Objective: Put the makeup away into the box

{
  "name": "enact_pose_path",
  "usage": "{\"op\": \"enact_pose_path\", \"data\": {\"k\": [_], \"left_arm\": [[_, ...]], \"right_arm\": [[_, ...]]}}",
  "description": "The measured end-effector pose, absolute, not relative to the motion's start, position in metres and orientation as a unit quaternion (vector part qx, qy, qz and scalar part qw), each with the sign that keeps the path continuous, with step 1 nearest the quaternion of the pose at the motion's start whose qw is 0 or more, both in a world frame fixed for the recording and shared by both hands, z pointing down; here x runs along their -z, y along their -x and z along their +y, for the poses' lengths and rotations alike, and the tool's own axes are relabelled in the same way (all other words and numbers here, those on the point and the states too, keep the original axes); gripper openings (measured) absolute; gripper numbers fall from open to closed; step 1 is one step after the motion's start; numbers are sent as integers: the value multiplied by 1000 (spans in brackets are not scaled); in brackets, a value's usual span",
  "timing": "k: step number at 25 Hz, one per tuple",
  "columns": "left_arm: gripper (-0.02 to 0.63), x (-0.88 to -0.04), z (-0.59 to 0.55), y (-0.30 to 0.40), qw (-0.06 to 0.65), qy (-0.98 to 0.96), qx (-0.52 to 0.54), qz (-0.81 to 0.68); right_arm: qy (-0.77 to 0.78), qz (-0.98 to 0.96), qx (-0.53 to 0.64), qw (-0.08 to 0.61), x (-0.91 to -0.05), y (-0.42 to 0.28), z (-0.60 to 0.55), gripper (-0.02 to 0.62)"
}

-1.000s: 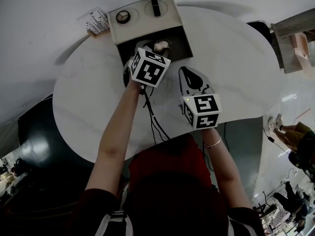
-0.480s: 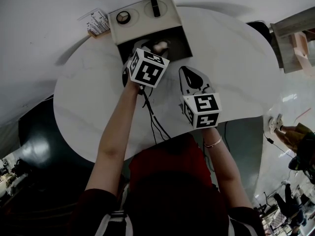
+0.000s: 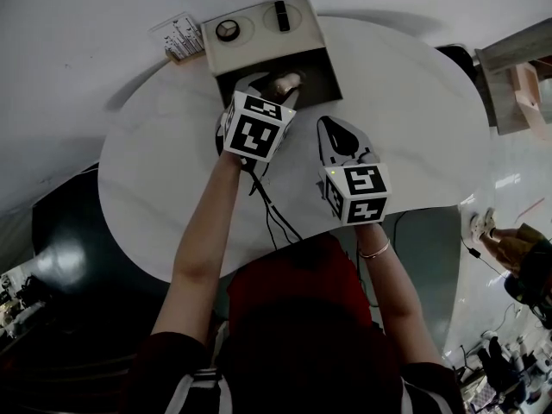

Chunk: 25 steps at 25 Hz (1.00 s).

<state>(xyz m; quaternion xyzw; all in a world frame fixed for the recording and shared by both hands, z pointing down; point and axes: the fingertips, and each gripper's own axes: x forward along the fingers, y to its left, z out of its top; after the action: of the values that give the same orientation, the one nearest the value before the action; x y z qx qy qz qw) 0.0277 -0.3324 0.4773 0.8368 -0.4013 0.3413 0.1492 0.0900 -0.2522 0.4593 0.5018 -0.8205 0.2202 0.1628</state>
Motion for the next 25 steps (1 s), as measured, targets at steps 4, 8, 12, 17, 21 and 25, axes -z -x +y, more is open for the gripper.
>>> {"op": "enact_pose_path", "data": {"k": [4, 8, 12, 17, 21, 25], "left_arm": [[223, -467, -325, -27, 153, -842, -324, -402], [171, -456, -318, -24, 152, -844, -308, -413], [131, -444, -309, -20, 154, -843, -289, -426], [80, -432, -298, -13, 155, -841, -267, -445], [59, -423, -286, -9, 154, -840, -254, -455], [41, -414, -275, -7, 154, -838, -238, -466]], "right_arm": [[-504, -822, -215, 159, -452, -90, -249, 15], [-506, -823, -209, 154, -444, -92, -246, 15], [-506, -825, -203, 147, -435, -92, -240, 15], [-507, -829, -192, 137, -423, -92, -235, 15], [-509, -831, -184, 129, -413, -95, -229, 15], [-509, -835, -175, 115, -401, -98, -222, 15]]}}
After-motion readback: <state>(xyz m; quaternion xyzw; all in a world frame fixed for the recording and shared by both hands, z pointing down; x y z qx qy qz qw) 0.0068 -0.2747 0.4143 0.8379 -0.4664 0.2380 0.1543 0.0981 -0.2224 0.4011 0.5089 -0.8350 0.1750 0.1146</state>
